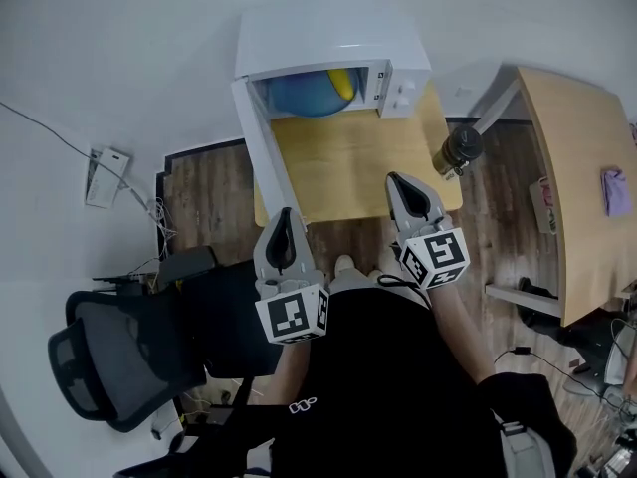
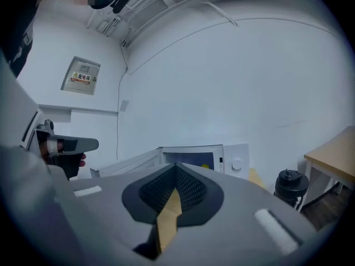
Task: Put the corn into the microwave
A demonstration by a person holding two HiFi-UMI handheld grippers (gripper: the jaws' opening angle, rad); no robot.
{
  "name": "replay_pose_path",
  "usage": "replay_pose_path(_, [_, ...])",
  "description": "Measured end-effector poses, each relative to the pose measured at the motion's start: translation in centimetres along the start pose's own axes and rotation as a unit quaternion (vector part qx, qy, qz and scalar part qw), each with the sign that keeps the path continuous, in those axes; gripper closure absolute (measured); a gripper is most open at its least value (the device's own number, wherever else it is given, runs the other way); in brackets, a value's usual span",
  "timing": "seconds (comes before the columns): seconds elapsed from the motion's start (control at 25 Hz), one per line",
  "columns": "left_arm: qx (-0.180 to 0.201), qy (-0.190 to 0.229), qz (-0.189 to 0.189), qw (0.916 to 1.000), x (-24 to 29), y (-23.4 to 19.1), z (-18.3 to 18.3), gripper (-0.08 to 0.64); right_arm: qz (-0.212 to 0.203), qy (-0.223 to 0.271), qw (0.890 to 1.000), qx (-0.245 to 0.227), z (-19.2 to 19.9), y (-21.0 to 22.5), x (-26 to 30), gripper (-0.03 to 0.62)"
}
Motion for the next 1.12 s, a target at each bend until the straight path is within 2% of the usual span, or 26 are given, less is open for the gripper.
replay_pose_path(0.12, [-0.030, 0.021, -0.037, 0.9987, -1.3, -1.7, -0.4, 0.559, -0.008, -0.002, 1.000, -0.003, 0.0, -0.4, 0.0, 0.586])
replay_pose_path(0.2, [-0.033, 0.000, -0.046, 0.9984, -1.4, -2.8, 0.4, 0.558, -0.012, -0.003, 1.000, -0.003, 0.2, -0.6, 0.1, 0.586])
replay_pose_path(0.32, [-0.023, -0.078, -0.014, 0.9966, 0.4, -3.1, 3.1, 0.558, -0.010, -0.003, 1.000, 0.000, 0.3, -0.6, 0.0, 0.586])
replay_pose_path(0.44, [-0.011, -0.106, 0.021, 0.9940, 2.3, -2.6, 4.8, 0.558, -0.002, -0.003, 1.000, 0.000, 0.1, -0.4, -0.3, 0.586])
replay_pose_path(0.64, [0.005, -0.126, 0.077, 0.9890, 7.3, -1.7, 5.8, 0.558, 0.031, -0.007, 0.999, 0.000, 0.0, 1.2, -0.7, 0.586])
replay_pose_path(0.8, [0.037, -0.130, 0.112, 0.9845, 12.2, -1.2, 5.7, 0.558, 0.061, -0.011, 0.998, 0.002, 0.0, 2.5, -1.2, 0.586])
replay_pose_path(1.12, [0.027, -0.113, 0.111, 0.9870, 19.6, -1.0, 5.3, 0.558, 0.097, -0.010, 0.995, 0.002, -0.5, 4.5, -0.6, 0.586])
Point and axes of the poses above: the fingertips, and each gripper's own axes: x forward along the fingers, y to its right, z out of its underside, the point moved 10 cm from there along -x, backward along the fingers, and after that the axes turned 1 degree about -x, right-handed, at the moved point
